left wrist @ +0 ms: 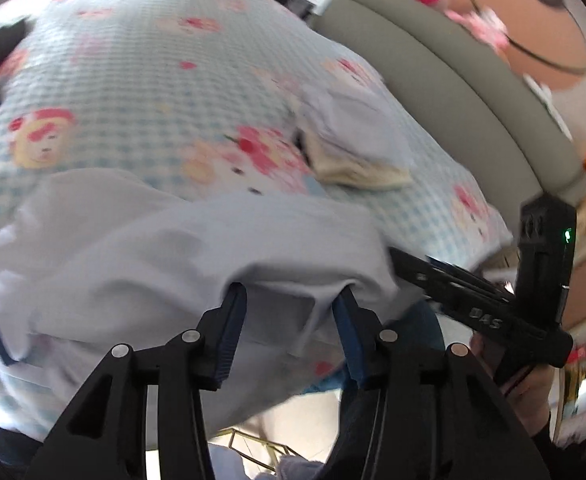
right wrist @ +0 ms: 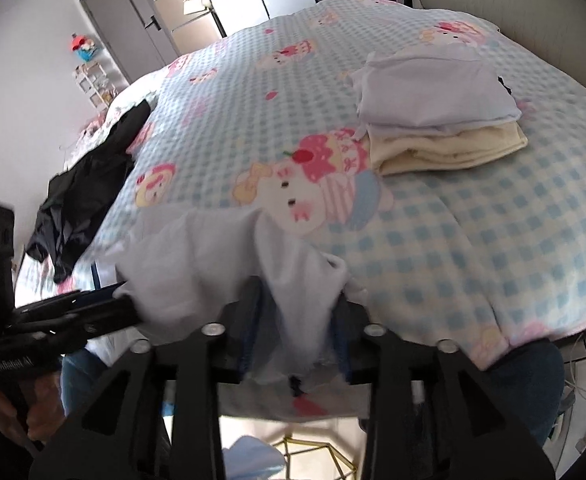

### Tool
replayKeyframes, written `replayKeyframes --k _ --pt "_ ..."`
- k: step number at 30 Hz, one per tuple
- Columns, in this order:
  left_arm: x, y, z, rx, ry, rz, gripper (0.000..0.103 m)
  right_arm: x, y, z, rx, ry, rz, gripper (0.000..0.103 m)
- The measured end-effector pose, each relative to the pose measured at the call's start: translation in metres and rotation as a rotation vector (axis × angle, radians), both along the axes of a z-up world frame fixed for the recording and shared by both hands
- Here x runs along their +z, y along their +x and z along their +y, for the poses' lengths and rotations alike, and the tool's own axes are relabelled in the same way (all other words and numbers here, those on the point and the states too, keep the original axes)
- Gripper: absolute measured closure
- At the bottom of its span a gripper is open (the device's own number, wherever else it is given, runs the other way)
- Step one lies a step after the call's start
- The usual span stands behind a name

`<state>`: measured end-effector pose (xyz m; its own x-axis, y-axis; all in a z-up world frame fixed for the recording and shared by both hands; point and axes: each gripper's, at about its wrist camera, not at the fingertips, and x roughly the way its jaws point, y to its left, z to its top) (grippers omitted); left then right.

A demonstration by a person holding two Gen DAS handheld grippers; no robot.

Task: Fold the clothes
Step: 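Lift the white shirt with both grippers and carry it onto the open sheet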

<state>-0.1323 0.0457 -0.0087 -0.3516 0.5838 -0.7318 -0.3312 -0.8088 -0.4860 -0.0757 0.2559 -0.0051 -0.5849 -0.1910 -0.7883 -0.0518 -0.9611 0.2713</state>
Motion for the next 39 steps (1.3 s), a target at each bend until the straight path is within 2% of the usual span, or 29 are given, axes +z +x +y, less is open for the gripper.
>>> replayKeyframes --k 4,8,10,13,15,18,21,23,24,25,26,27,28,29,31,32,33,36,38,39 --pt "-0.011 -0.021 -0.034 0.091 -0.012 -0.034 0.049 -0.003 -0.020 -0.008 0.015 0.012 -0.008 0.046" --pt "-0.021 -0.035 -0.065 0.169 0.015 -0.057 0.042 -0.018 -0.034 -0.015 0.038 -0.012 -0.051 0.032" --pt "-0.023 -0.036 -0.080 0.228 0.010 -0.047 0.042 -0.026 -0.038 -0.018 0.046 -0.024 -0.083 0.030" --pt "-0.025 -0.029 -0.110 0.304 0.087 -0.026 0.040 -0.034 -0.040 -0.020 0.030 0.001 -0.108 0.030" --pt "-0.033 -0.033 -0.121 0.362 0.015 -0.042 0.035 -0.036 -0.042 -0.016 0.020 -0.029 -0.111 0.028" --pt "-0.060 -0.044 -0.125 0.387 -0.099 -0.100 0.034 -0.042 -0.048 -0.016 0.016 -0.045 -0.126 0.024" --pt "-0.097 -0.049 -0.120 0.361 -0.102 -0.212 0.025 -0.056 -0.057 -0.022 0.039 -0.081 -0.159 0.020" --pt "-0.117 -0.046 -0.107 0.343 -0.134 -0.240 0.028 -0.068 -0.062 -0.025 0.069 -0.141 -0.194 0.017" --pt "-0.117 -0.044 -0.100 0.327 -0.158 -0.225 0.038 -0.075 -0.065 -0.026 0.091 -0.188 -0.217 0.017" --pt "-0.118 -0.042 -0.094 0.311 -0.182 -0.208 0.046 -0.083 -0.068 -0.029 0.121 -0.232 -0.241 0.024" --pt "-0.115 -0.043 -0.089 0.294 -0.176 -0.199 0.066 -0.087 -0.071 -0.035 0.146 -0.241 -0.246 0.046" --pt "-0.112 -0.044 -0.084 0.277 -0.168 -0.191 0.083 -0.085 -0.073 -0.042 0.161 -0.198 -0.234 0.058" --pt "-0.108 -0.048 -0.080 0.256 -0.151 -0.189 0.086 -0.083 -0.075 -0.049 0.176 -0.151 -0.220 0.072" --pt "-0.098 -0.059 -0.075 0.242 -0.169 -0.165 0.087 -0.077 -0.080 -0.055 0.191 -0.114 -0.198 0.082" --pt "-0.043 -0.082 -0.079 0.244 -0.137 -0.042 0.089 -0.059 -0.096 -0.063 0.196 -0.054 -0.140 0.091" --pt "-0.015 -0.094 -0.081 0.245 -0.120 0.021 0.094 -0.046 -0.108 -0.064 0.184 -0.031 -0.106 0.092" --pt "0.014 -0.106 -0.083 0.247 -0.102 0.083 0.095 -0.030 -0.118 -0.062 0.164 -0.013 -0.066 0.092" --pt "0.126 -0.105 -0.093 0.239 -0.036 0.351 0.096 0.052 -0.139 -0.055 0.143 -0.006 0.140 0.093" --pt "0.172 -0.089 -0.100 0.235 -0.028 0.476 0.096 0.103 -0.133 -0.053 0.137 0.027 0.279 0.093" --pt "0.173 -0.082 -0.104 0.238 -0.030 0.483 0.096 0.128 -0.130 -0.053 0.134 0.045 0.349 0.093"
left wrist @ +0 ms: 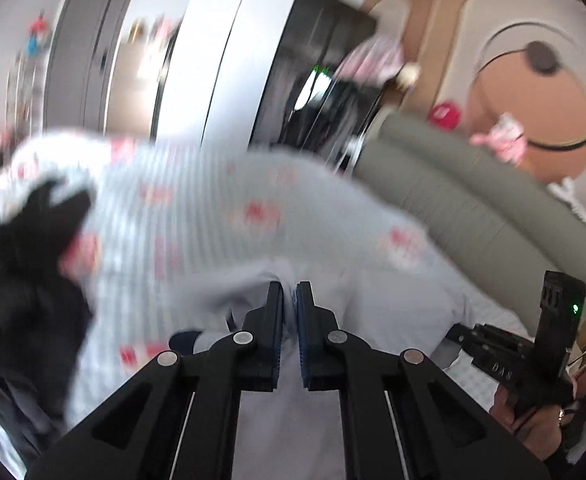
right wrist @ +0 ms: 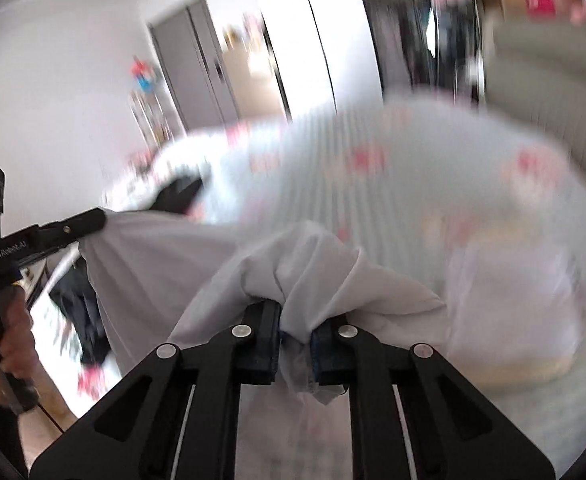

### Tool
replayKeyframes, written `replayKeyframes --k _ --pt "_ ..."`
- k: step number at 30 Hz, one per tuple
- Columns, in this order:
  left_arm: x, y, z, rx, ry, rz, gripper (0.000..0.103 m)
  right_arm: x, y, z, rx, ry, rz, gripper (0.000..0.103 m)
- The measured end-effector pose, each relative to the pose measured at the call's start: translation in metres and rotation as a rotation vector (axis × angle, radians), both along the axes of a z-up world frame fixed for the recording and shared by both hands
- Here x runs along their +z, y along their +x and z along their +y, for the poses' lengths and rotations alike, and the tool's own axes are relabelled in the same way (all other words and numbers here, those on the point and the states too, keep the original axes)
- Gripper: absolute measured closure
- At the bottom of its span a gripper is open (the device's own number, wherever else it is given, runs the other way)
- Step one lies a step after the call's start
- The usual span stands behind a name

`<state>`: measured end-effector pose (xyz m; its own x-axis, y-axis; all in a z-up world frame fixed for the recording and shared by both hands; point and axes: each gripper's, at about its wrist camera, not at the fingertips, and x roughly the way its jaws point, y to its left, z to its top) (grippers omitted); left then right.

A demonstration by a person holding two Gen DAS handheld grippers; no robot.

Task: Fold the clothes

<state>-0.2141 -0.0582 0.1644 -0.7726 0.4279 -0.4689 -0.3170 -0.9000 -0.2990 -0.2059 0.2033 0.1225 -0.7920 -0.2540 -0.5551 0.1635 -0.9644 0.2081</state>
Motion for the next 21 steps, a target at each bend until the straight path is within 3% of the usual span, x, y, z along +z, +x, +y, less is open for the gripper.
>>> replayKeyframes --k 3,5,7,9,12,14,17,20,21 --pt "-0.004 0.021 -0.013 0.011 -0.006 0.006 0.096 0.028 0.016 0.010 -0.032 -0.028 0.036 0.093" --pt "-0.024 0.032 -0.018 0.025 -0.019 -0.031 0.096 0.010 0.030 0.012 -0.037 0.017 -0.003 0.092" --pt "-0.081 0.041 -0.021 0.048 -0.012 -0.165 0.096 -0.021 0.041 0.010 -0.033 0.075 -0.065 0.092" --pt "-0.157 0.047 -0.036 0.082 0.022 -0.379 0.096 -0.080 0.054 0.014 -0.016 0.106 -0.215 0.091" --pt "-0.248 0.067 -0.049 0.123 -0.008 -0.644 0.096 -0.172 0.070 0.028 -0.049 0.139 -0.486 0.088" --pt "-0.275 0.079 -0.058 0.138 -0.013 -0.733 0.095 -0.207 0.086 0.042 -0.080 0.115 -0.582 0.084" --pt "-0.267 0.080 -0.072 0.148 0.047 -0.698 0.089 -0.204 0.096 0.052 -0.104 0.092 -0.567 0.073" --pt "-0.248 0.069 -0.069 0.144 0.074 -0.597 0.039 -0.179 0.092 0.045 -0.149 0.115 -0.488 0.056" --pt "-0.243 0.066 -0.065 0.134 0.081 -0.566 0.037 -0.170 0.089 0.041 -0.159 0.111 -0.461 0.053"
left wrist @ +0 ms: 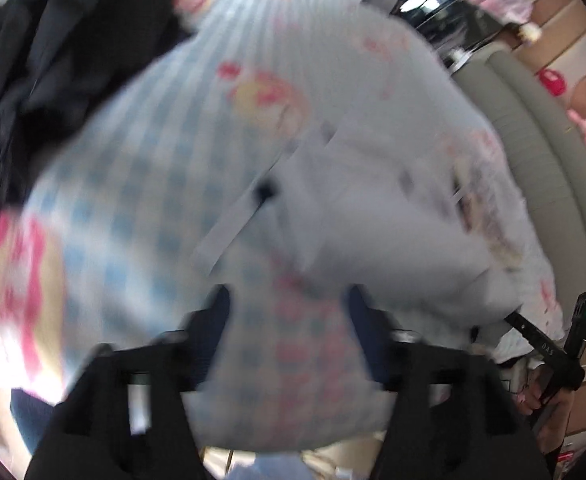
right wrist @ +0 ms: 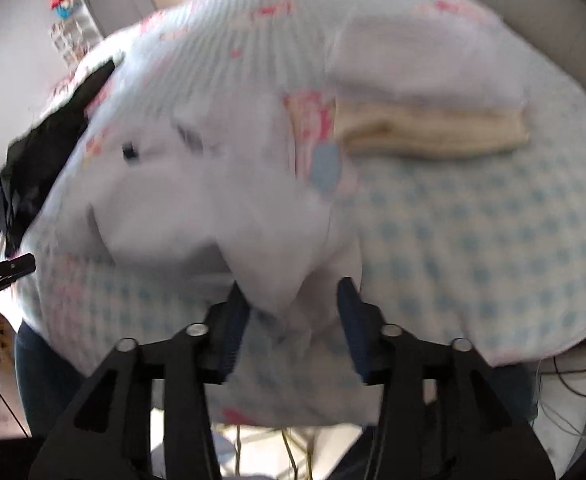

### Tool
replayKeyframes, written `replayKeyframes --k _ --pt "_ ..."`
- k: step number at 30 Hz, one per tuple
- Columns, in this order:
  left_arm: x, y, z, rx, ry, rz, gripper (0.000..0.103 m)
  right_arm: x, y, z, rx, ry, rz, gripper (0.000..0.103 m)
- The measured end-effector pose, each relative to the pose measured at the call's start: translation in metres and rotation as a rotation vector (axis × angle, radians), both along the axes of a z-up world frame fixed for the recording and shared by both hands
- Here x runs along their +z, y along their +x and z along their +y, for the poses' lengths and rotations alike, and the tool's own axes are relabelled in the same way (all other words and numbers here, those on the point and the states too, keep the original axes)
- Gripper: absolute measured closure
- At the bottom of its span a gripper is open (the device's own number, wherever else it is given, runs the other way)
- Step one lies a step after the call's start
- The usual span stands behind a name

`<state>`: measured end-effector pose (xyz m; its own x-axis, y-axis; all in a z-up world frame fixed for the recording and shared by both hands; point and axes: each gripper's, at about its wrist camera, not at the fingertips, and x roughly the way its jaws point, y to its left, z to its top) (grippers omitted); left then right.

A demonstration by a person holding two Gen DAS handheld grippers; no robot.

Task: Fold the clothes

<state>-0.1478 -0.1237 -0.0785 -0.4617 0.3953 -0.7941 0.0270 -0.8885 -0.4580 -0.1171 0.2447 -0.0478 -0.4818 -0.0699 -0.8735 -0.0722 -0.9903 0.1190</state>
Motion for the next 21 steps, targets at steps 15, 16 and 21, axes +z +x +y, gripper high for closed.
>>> replayKeyframes --k 15,16,21 --pt "-0.036 -0.052 0.070 -0.033 -0.048 -0.095 0.059 -0.081 -0.051 -0.065 0.173 0.035 -0.123 0.009" --pt "-0.032 -0.049 0.069 -0.036 -0.063 -0.083 0.064 -0.078 -0.052 -0.065 0.169 0.031 -0.111 0.019" --pt "0.016 -0.072 0.060 -0.034 -0.024 -0.018 0.090 -0.054 -0.067 -0.058 0.154 -0.016 -0.040 0.066"
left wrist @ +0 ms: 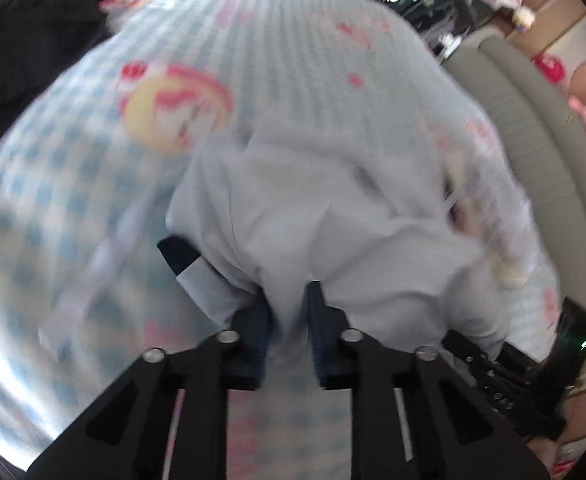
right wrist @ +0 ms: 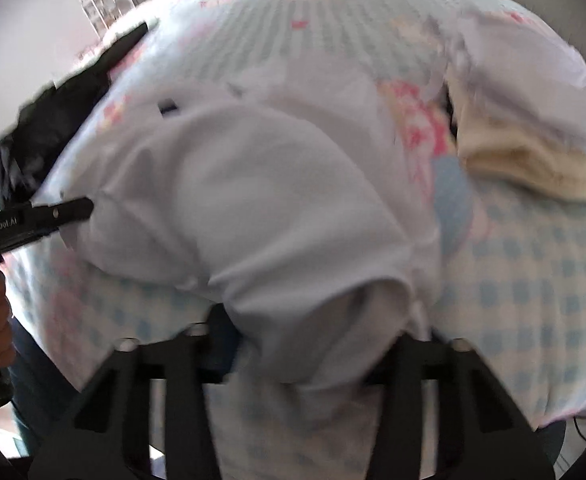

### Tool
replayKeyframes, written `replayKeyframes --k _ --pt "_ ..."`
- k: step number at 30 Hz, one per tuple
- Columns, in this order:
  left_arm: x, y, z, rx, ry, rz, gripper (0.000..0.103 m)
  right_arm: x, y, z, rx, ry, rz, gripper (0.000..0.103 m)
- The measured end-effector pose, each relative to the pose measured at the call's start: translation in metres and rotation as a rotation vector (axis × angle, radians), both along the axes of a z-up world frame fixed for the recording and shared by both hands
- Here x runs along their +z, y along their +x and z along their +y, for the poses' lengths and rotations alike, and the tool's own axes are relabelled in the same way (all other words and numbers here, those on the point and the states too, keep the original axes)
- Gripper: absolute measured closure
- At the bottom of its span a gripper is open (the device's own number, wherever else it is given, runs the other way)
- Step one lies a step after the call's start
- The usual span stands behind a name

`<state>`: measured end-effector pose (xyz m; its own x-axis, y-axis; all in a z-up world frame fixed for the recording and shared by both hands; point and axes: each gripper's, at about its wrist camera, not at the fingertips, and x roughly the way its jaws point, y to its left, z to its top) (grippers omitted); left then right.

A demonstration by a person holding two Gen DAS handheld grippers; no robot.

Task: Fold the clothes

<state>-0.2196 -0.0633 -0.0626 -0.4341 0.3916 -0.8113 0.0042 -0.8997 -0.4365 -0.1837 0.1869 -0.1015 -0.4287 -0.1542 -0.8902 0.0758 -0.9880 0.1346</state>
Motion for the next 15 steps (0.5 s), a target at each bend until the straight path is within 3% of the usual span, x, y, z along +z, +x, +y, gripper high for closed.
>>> replayKeyframes --k 2,4,7,8,10,11,13,15 --pt "0.040 -0.021 0.002 -0.005 0.013 0.070 0.093 0.029 -0.028 0.002 0.007 0.033 0.065 0.073" --pt "0.113 -0.031 0.004 -0.028 0.020 0.240 0.093 0.069 -0.053 0.004 0.000 0.046 0.149 0.074" --pt "0.210 -0.021 -0.004 -0.059 0.041 0.478 0.093 0.176 -0.066 0.011 -0.025 -0.012 0.406 0.074" --pt "0.231 -0.017 -0.009 -0.063 0.044 0.528 0.093 0.199 -0.063 0.013 -0.019 -0.022 0.462 0.073" --pt "0.249 -0.001 -0.021 -0.059 0.043 0.570 0.092 0.223 -0.050 0.016 0.015 -0.050 0.497 0.065" --pt "0.242 0.008 -0.026 -0.063 0.050 0.559 0.092 0.234 -0.043 0.018 0.032 -0.064 0.513 0.057" --pt "0.211 0.023 -0.032 -0.073 0.054 0.498 0.092 0.212 -0.030 0.026 0.048 -0.099 0.452 0.047" --pt "0.160 0.026 -0.027 -0.070 0.035 0.383 0.092 0.174 -0.016 0.033 0.059 -0.103 0.357 0.047"
